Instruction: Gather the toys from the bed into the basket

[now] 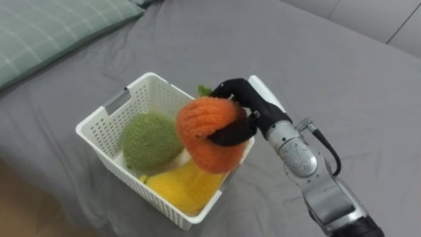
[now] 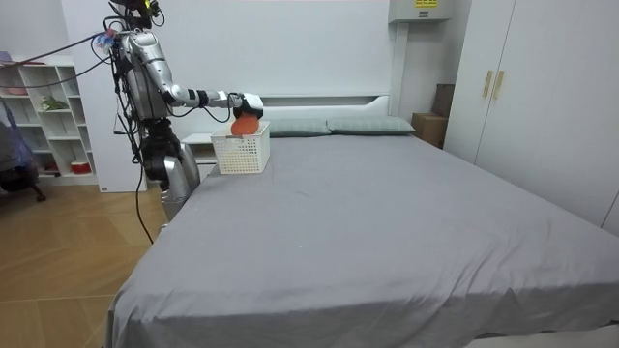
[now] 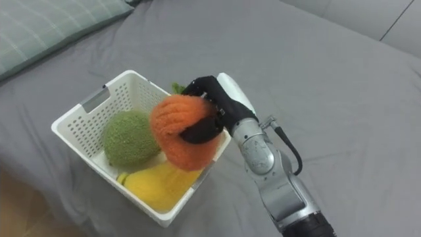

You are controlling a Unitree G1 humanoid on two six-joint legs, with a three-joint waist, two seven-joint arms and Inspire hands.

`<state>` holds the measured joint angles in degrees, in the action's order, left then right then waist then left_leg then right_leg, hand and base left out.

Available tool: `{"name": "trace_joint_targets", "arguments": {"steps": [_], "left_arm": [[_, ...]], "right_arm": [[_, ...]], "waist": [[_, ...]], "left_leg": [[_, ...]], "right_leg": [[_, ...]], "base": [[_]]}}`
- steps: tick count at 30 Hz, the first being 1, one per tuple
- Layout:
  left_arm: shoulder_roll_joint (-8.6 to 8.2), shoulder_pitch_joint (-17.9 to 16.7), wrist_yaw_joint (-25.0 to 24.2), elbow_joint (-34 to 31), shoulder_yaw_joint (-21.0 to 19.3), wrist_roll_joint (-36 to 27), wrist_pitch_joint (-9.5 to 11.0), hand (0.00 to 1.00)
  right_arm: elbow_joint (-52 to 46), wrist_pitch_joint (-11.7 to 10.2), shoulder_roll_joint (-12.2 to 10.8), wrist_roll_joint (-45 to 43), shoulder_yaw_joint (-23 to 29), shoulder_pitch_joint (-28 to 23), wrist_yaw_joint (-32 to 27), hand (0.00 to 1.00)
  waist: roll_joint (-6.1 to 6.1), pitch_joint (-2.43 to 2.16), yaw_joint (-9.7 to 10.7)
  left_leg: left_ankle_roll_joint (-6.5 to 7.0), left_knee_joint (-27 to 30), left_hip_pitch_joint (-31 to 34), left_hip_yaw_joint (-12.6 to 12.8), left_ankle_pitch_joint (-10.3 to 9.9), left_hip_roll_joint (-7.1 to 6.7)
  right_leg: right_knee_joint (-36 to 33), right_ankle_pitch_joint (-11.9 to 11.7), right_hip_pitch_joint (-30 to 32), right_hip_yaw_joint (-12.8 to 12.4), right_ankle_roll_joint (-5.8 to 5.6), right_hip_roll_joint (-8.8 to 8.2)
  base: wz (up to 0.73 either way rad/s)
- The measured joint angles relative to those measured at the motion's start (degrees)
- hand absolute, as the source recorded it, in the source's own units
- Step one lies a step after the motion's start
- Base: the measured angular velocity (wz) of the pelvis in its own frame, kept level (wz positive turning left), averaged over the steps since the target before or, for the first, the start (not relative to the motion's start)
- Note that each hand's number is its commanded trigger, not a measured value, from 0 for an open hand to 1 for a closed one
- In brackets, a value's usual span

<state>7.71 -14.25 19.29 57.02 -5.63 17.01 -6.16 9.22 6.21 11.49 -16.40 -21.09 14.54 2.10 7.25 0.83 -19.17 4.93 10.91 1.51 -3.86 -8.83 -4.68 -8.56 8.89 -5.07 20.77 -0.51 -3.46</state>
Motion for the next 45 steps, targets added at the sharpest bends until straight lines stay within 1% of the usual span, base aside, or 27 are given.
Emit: {"name": "trace_joint_targets", "arguments": {"steps": [3,5,10,14,16,22,23,24,27,30,31,32,36,39,40,42,43,44,45], "left_arm": [[0.03,-0.49,0.13,-0.93,-0.06,-0.04,0.01,0.00],[0.02,-0.53,0.15,-1.65,-0.09,-0.04,0.03,0.00],[-0.20,-1.59,0.18,-2.00,-0.49,-0.04,0.24,0.00],[-0.45,-3.52,0.08,-3.85,-0.71,0.02,0.04,0.00],[-0.48,-3.78,0.08,-4.16,-0.91,0.09,0.02,0.00],[-0.47,-4.01,0.14,-4.18,-1.04,0.12,0.01,0.00],[-0.47,-4.20,0.18,-4.20,-1.04,0.12,-0.02,0.00],[-0.49,-4.26,0.19,-4.20,-1.01,0.08,-0.09,0.00],[-0.47,-4.25,0.25,-4.41,-1.03,0.10,-0.11,0.00],[-0.43,-4.19,0.27,-4.41,-1.03,0.09,-0.18,0.00],[-0.30,-3.56,0.27,-4.62,-1.01,0.08,-0.32,0.00],[-0.24,-3.33,0.27,-4.62,-0.99,0.10,-0.38,0.00],[-0.40,-2.17,0.08,-4.48,-0.95,0.06,-0.57,0.00],[-0.38,-0.89,-0.32,-4.01,-1.03,0.05,-0.82,0.00],[-0.37,-0.42,-0.77,-4.00,-1.08,0.12,-0.85,0.00],[-0.26,0.46,-1.68,-4.01,-1.17,0.18,-0.85,0.00],[-0.20,0.57,-1.93,-4.01,-1.17,0.19,-0.84,0.00],[-0.16,0.63,-2.09,-4.00,-1.17,0.19,-0.85,0.00],[-0.15,0.63,-2.09,-4.00,-1.17,0.19,-0.85,0.00]], "right_arm": [[1.23,-0.02,-0.01,0.10,0.00,0.00,-0.19,0.00],[1.29,-0.05,0.00,0.13,0.00,0.00,-0.20,0.00],[1.35,-0.17,0.19,0.16,0.01,-0.01,-0.34,0.00],[1.38,-0.21,1.49,0.15,0.28,-0.02,-0.84,0.00],[1.56,-0.33,1.94,-0.05,0.53,-0.05,-1.34,0.00],[3.95,-0.67,1.93,-0.13,2.27,-0.09,-2.88,0.00],[3.95,-0.67,1.95,-0.11,2.33,-0.10,-3.18,0.00],[3.95,-0.67,2.01,0.02,2.38,-0.10,-3.36,0.00],[3.97,-0.67,2.40,0.63,2.45,-0.10,-4.00,0.00],[4.39,-0.69,2.39,0.54,2.78,-0.10,-4.69,0.00],[4.98,-0.69,2.39,0.47,2.79,-0.10,-5.28,0.00],[5.70,-0.69,2.38,0.49,2.79,-0.10,-5.70,0.00],[6.43,-0.74,2.36,0.77,3.93,-0.13,-5.80,0.00],[6.39,-1.41,2.36,0.93,6.32,-0.16,-6.66,0.00],[6.39,-1.55,2.40,0.87,7.41,-0.16,-7.28,0.00],[6.34,-1.85,2.45,1.83,9.22,-0.18,-8.43,0.00],[6.29,-1.93,2.45,2.13,9.42,-0.26,-8.66,0.00],[6.22,-2.03,2.47,2.58,9.51,-0.41,-8.95,0.00],[6.07,-2.17,2.47,2.63,9.58,-0.65,-8.95,0.00]], "waist": [[-0.02,0.03,-0.02],[-0.08,0.07,0.00],[-0.76,0.52,-0.14],[-1.29,0.63,-0.10],[-1.38,0.48,-0.17],[-1.57,0.15,-0.23],[-1.58,-0.01,-0.14],[-1.57,-0.19,0.04],[-1.37,-0.45,0.19],[-1.27,-0.51,0.31],[-1.23,-0.53,0.42],[-1.05,-0.66,0.42],[-1.09,-0.57,1.36],[-1.58,-0.21,2.55],[-1.71,-0.12,3.18],[-2.02,0.06,3.52],[-2.04,0.06,3.94],[-2.12,0.09,5.02],[-2.18,0.11,5.37]], "left_leg": [[0.08,0.34,0.27,-0.24,0.00,-0.18],[0.08,0.69,0.70,-0.84,0.01,-0.30],[0.05,0.85,0.94,-1.25,0.05,-0.42],[0.20,0.84,1.16,-1.74,0.19,-0.71],[0.27,0.81,1.23,-2.12,0.34,-0.88],[0.25,0.78,1.22,-2.59,0.86,-1.06],[0.21,0.77,1.20,-2.61,0.88,-1.04],[0.19,0.75,1.14,-2.61,0.91,-1.03],[0.16,0.71,0.94,-2.70,0.97,-1.03],[0.17,0.65,0.79,-2.70,0.97,-1.06],[0.17,0.66,0.75,-2.69,0.97,-1.05],[0.16,0.66,0.71,-2.67,0.97,-1.04],[0.19,0.78,0.71,-2.59,0.98,-1.06],[0.19,0.87,0.80,-2.31,0.97,-1.01],[0.18,0.84,0.78,-1.99,0.97,-0.94],[0.17,0.68,0.69,-0.62,0.97,-0.53],[0.18,0.67,0.68,-0.32,0.98,-0.45],[0.23,0.47,0.37,0.61,0.96,-0.15],[0.23,0.29,0.19,0.88,0.94,-0.08]], "right_leg": [[-0.07,0.03,0.03,0.27,-0.05,-0.21],[-0.08,0.04,0.07,0.75,-0.06,-0.36],[-0.06,0.08,0.07,0.75,-0.14,-0.30],[-0.02,0.19,0.16,0.93,-0.30,-0.43],[-0.01,0.21,0.19,1.29,-0.33,-0.47],[-0.03,0.22,0.17,1.44,-0.36,-0.54],[-0.03,0.22,0.17,1.41,-0.36,-0.57],[-0.03,0.22,0.13,1.36,-0.36,-0.65],[-0.04,0.22,-0.16,1.50,-0.35,-0.76],[-0.05,0.21,-0.49,1.53,-0.35,-0.60],[-0.05,0.21,-0.48,1.49,-0.35,-0.65],[-0.05,0.21,-0.47,1.44,-0.35,-0.67],[-0.10,0.19,-0.59,1.36,-0.34,-0.56],[-0.18,0.19,-0.38,1.08,-0.33,-0.69],[-0.22,0.18,-0.02,0.75,-0.32,-0.66],[-0.24,0.01,0.29,-0.30,-0.19,-0.47],[-0.24,-0.01,0.33,-0.48,-0.18,-0.48],[-0.22,-0.11,0.49,-1.35,-0.13,-0.46],[-0.18,-0.16,0.50,-1.87,-0.13,-0.40]], "base": [[0.06],[0.13],[0.05],[0.07],[0.10],[0.04],[0.00],[0.00],[0.00],[0.00],[0.00],[0.00],[0.00],[-0.04],[-0.19],[-0.25],[-0.25],[-0.25],[-0.30]]}}
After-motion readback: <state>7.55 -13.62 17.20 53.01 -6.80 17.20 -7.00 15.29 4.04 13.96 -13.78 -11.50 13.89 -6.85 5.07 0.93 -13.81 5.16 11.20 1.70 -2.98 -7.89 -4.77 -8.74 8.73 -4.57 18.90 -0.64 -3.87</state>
